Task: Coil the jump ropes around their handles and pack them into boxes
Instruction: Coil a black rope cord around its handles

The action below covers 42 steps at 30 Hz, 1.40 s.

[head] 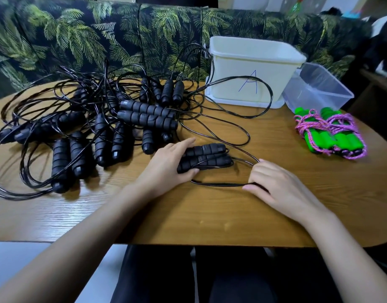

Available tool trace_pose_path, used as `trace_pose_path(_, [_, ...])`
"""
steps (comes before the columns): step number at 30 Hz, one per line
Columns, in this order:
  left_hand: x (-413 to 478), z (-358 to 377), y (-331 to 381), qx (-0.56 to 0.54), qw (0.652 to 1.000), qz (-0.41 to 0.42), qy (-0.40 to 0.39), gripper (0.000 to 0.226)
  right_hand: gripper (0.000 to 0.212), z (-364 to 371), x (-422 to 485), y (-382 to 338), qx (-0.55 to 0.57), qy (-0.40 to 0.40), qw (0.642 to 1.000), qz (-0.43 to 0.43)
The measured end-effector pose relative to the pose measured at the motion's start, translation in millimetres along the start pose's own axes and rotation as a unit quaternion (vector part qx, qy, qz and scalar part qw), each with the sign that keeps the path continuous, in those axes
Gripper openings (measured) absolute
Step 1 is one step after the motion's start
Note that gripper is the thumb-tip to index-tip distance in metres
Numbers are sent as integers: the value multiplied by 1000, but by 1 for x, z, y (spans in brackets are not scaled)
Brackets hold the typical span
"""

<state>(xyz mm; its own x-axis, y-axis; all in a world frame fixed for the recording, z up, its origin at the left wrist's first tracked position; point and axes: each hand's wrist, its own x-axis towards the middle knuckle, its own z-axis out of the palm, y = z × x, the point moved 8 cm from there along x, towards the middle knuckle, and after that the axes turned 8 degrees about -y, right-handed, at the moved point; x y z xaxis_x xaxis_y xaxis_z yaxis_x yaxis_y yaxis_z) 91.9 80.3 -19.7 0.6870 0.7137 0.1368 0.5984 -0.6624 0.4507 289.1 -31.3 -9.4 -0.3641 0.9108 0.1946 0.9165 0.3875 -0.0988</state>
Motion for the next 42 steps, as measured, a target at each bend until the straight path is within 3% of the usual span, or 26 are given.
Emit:
trace_pose_path(8, [4,10,3,145,989,9,-6,70,35,-6,5,10,-105,36,994,-22])
trace_pose_path(12, [3,12,2,116,993,23,-13,74,40,-6,-1,21,-117,36,992,-10])
trace_pose_path(17, [1,-26,1,-5,998,46,40,73,42,-12,-6,40,-48,42,998,10])
trace_pose_path(20, [-4,-47,4,-15,997,68,43,71,33,-20,6,49,26,51,998,22])
trace_pose_path(23, [-15,-60,15,-6,993,114,22,68,26,-31,27,65,135,69,985,87])
trace_pose_path(27, [-34,-54,63,142,965,221,-21,64,20,-42,71,66,187,25,965,184])
trace_pose_path(30, [-47,-47,95,281,927,247,16,64,26,-61,110,41,142,34,974,174])
trace_pose_path(35, [-45,-40,78,341,924,169,44,55,30,-110,122,-15,102,160,976,108])
trace_pose_path(42, [-33,-68,32,326,942,6,79,52,29,-106,66,-71,87,160,979,87])
